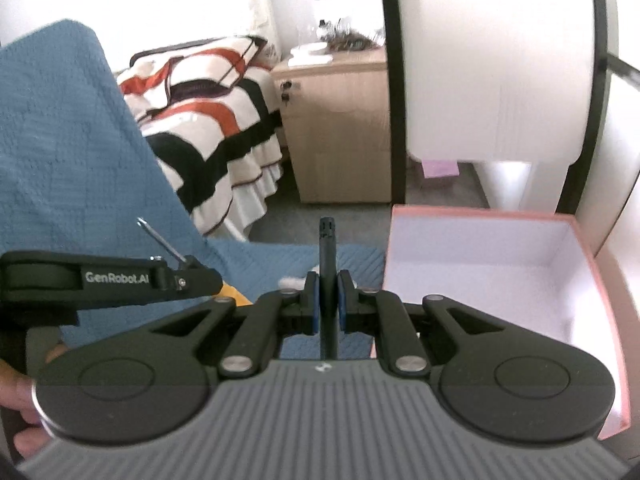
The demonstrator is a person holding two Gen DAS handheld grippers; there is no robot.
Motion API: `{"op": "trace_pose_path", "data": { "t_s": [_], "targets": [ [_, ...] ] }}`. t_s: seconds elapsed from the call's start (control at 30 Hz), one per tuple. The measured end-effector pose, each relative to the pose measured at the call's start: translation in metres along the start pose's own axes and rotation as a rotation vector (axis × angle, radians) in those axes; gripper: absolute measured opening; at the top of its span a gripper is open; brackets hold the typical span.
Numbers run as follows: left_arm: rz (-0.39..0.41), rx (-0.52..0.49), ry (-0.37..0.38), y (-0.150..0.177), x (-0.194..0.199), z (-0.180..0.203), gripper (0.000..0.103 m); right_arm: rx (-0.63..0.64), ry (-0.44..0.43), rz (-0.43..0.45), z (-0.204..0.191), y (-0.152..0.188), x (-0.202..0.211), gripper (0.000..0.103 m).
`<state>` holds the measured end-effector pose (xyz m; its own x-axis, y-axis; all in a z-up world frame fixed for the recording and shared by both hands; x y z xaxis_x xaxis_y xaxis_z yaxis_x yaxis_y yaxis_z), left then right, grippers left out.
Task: Organize rigid objects
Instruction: 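Carry the screwdriver in the left tool while the right tool carries the USB stick over the pink box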
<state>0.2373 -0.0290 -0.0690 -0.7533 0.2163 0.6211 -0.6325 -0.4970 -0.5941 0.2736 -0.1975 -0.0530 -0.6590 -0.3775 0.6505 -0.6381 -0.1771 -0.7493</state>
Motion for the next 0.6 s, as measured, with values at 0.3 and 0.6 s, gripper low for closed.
{"op": "trace_pose_path", "data": {
  "t_s": [0.3, 0.6],
  "targets": [
    [0.034, -0.026, 0.077, -0.019, -0.016, 0.077, 0.022, 0.004, 0.014, 0.041, 0.042, -0.02, 0.011, 0.013],
    [-0.07, -0.044, 0.076, 0.015, -0.083, 0.107, 0.022, -0.061, 0.094, -0.037, 0.114, 0.009, -0.017, 0.012]
  ]
}}
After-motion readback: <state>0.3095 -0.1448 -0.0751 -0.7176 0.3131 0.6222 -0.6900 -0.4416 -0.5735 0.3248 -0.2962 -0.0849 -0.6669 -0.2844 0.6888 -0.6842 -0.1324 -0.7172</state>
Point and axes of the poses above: each gripper's, at about its wrist camera, not at the fingertips, and x roughly against the way its jaws point, z to its right, y to its underside, the point moved 10 cm from there along -x, roughly the way its jaws point, and after that the axes turned 7 degrees about y, right-handed, at the moved point
